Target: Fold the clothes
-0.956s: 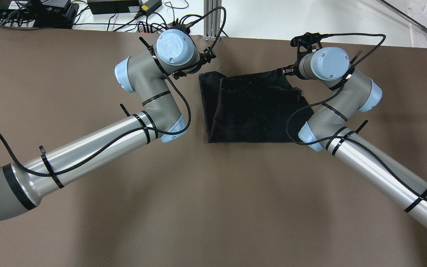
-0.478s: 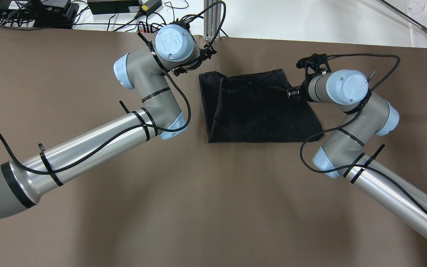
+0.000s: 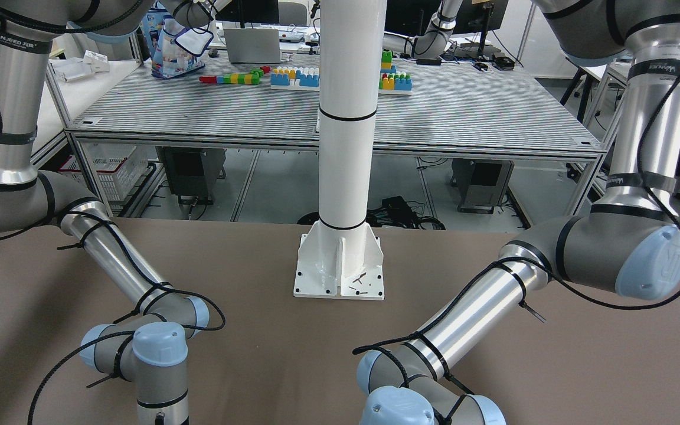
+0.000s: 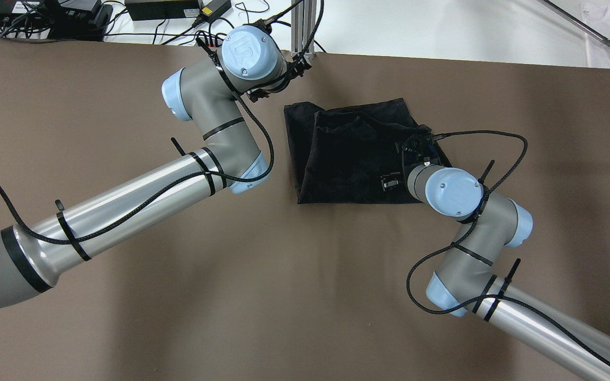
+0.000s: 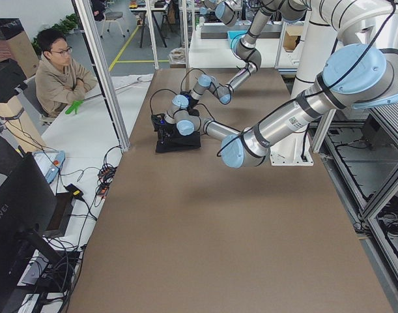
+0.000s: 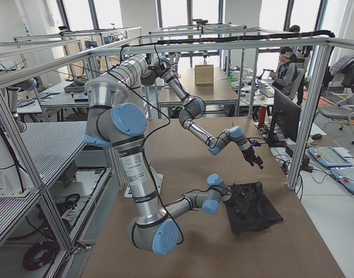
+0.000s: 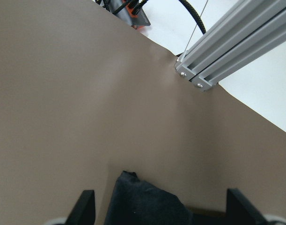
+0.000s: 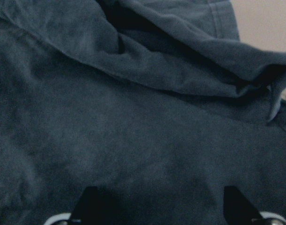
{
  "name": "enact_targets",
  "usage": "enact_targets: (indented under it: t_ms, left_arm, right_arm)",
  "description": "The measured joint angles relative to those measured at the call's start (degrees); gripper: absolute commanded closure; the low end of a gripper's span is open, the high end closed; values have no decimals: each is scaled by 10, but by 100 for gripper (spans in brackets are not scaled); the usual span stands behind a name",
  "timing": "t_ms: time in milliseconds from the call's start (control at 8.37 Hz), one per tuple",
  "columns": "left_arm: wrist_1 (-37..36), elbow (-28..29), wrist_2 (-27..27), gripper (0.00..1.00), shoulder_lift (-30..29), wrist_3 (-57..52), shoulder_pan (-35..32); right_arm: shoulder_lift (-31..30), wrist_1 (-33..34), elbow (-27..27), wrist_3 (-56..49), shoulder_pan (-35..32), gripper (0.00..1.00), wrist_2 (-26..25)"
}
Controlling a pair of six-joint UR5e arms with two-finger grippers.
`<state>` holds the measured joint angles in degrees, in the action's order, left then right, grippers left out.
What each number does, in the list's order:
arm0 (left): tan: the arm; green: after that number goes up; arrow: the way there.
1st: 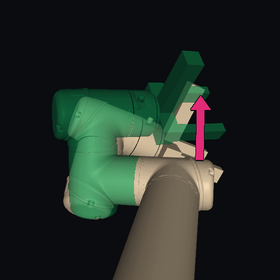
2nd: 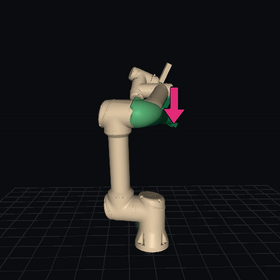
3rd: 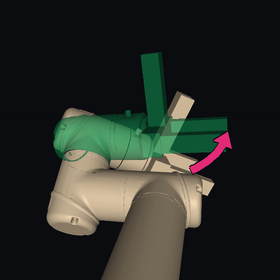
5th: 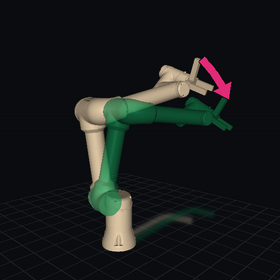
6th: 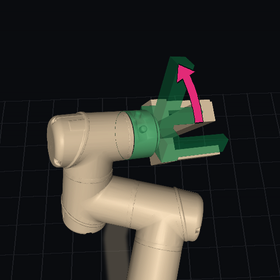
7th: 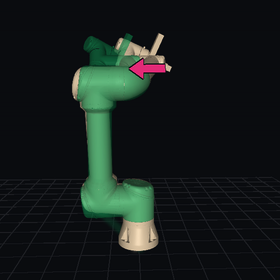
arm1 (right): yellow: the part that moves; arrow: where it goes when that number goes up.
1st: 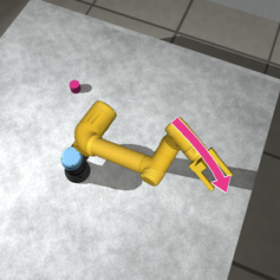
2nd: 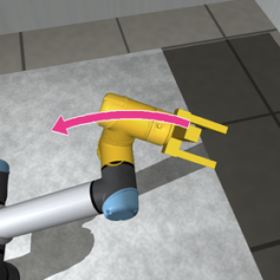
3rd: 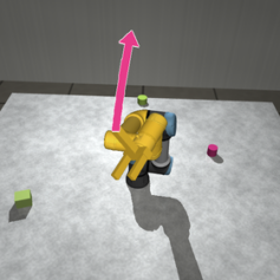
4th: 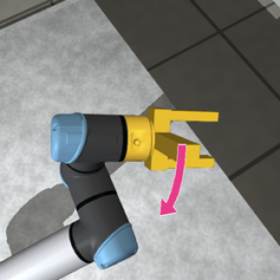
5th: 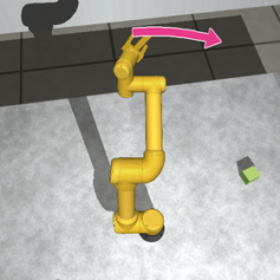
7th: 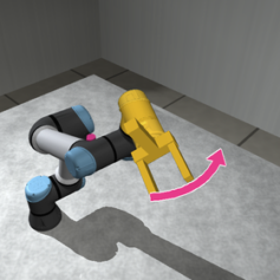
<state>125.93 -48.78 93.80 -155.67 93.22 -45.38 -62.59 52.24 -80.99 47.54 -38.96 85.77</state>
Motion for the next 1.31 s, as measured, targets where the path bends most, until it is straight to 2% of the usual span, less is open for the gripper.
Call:
enact_targets:
  t_ms: [120, 239, 359, 598, 717, 1076, 1315]
  left_arm:
    - [0, 0, 0, 0, -1, -2, -1]
    - [-1, 0, 0, 0, -1, -3, -2]
    - [-1, 0, 0, 0, -1, -5, -2]
    - [-1, 2, -1, 0, 3, -8, -5]
    - [-1, 3, -1, 0, 4, -9, -5]
    - [-1, 4, -2, 0, 6, -11, -10]
    - [-1, 3, -2, 0, 8, -11, -11]
  right_arm:
    - [30, 20, 29, -3, -4, 5, -18]
    - [82, 36, 88, -9, -16, 5, -26]
    - [137, 44, 154, -19, -34, 5, -26]
    - [219, 50, 252, -55, -69, 5, -13]
    - [253, 50, 285, -62, -76, 5, -11]
    - [304, 50, 331, -64, -81, 5, -15]
    - [351, 35, 400, -32, -80, 5, -23]
